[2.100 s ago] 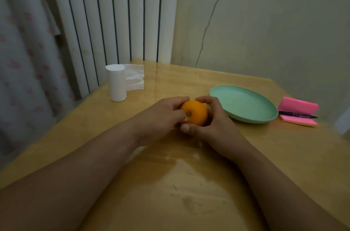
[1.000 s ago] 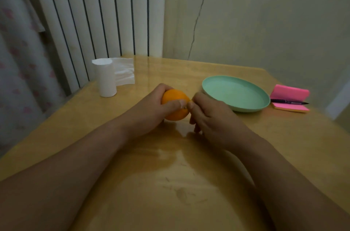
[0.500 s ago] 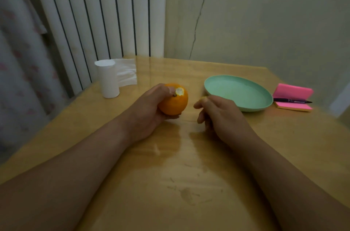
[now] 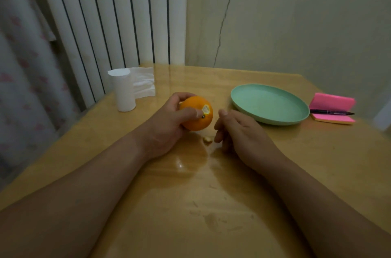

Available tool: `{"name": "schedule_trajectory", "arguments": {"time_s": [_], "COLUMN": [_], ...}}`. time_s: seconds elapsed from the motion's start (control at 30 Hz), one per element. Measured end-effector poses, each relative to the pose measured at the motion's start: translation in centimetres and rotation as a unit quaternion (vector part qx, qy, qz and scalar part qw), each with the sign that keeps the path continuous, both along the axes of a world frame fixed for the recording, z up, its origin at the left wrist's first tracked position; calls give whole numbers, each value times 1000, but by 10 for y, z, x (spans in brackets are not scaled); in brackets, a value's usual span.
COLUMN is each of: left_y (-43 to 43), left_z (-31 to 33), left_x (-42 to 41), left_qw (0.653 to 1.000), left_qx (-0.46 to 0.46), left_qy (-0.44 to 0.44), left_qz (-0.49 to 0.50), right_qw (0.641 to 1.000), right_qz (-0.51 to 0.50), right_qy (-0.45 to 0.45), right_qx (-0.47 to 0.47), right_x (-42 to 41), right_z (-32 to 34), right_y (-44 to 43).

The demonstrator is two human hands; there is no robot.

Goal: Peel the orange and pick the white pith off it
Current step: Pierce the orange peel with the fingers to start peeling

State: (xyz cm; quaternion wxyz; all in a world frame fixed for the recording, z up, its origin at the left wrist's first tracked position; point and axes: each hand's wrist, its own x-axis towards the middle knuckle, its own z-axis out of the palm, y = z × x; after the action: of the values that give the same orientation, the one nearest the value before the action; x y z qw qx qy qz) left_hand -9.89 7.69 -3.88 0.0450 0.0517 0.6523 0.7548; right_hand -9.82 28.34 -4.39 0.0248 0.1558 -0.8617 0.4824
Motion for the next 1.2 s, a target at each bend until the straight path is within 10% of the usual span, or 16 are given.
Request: {"name": "schedule_trajectory", "arguments": {"time_s": [0.77,1.2], "left_y": [5,4], "left_z": [4,8], "left_x": [9,14], "left_qw": [949,975], "left_qx": [-278,-187], "left_qy": [147,114], "left_qz": [27,29], "right_qw": [963,995], "right_qz": [42,84], "right_qy": [147,57], "right_qx": [222,19], "right_x": [5,11], "right_z": [9,13], "right_y": [-7,0]}}
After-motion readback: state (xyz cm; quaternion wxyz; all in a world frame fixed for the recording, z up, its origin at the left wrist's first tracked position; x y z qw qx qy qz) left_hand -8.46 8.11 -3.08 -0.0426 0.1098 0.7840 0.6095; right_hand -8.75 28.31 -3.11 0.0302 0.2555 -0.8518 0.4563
